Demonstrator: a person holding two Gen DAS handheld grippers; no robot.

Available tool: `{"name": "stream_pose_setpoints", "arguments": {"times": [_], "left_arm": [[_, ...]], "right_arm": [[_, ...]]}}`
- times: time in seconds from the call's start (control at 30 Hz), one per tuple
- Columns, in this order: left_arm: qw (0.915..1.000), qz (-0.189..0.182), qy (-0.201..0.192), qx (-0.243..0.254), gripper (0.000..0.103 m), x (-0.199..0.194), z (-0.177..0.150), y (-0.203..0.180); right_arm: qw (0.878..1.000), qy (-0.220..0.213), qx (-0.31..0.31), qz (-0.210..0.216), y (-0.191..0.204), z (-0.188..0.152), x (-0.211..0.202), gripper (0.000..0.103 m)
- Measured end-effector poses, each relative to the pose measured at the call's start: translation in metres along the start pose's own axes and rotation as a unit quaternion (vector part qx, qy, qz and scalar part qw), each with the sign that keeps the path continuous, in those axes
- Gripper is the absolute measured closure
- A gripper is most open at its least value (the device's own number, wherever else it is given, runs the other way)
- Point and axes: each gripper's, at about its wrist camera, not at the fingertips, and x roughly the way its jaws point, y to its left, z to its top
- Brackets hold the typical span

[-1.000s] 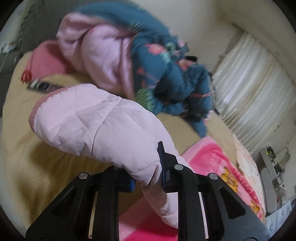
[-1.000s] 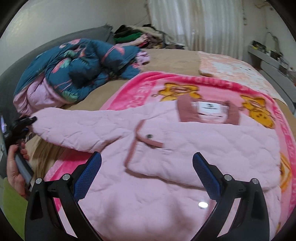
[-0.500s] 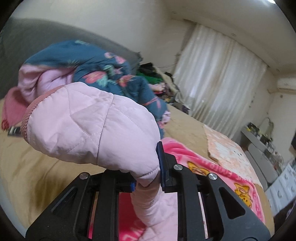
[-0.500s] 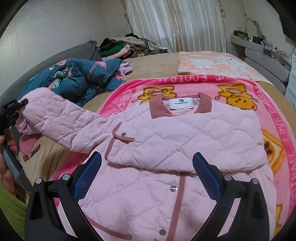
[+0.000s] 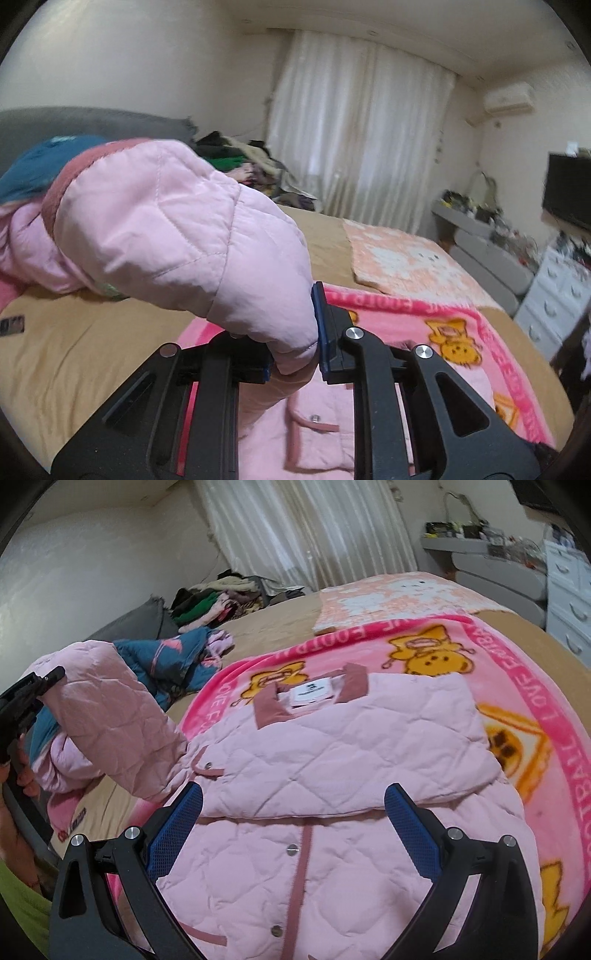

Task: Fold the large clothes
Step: 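Grasp the sleeve cuff with the left gripper and lift it, then fold the sleeve over the jacket front and open the left gripper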

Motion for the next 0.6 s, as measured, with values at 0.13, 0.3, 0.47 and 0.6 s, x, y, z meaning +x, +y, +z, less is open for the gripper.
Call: {"name": "stream_pose_setpoints", "arguments": {"times": [0.13, 0.3, 0.47, 0.6], "left_arm": [[0.9988, -0.028, 0.016, 0.038, 0.093, 0.009, -0.015, -0.035], [0.9930, -0.078, 0.045, 0.077, 0.093, 0.023, -0.041, -0.072], [0.9854, -0.105, 0.077, 0.110, 0.093, 0.035, -0.069, -0.112], [0.9793, -0.116, 0.099, 0.134, 0.093, 0.039, -0.089, -0.121]], "right_arm": [[1.000, -0.004, 0.027, -0.002, -0.021, -0.001, -0.006, 0.005], [0.998, -0.015, 0.055, -0.015, -0.046, 0.001, -0.020, 0.005], [0.996, -0.029, 0.083, -0.033, -0.075, 0.003, -0.036, 0.005], [0.992, -0.031, 0.111, -0.042, -0.099, 0.001, -0.045, 0.005]]}}
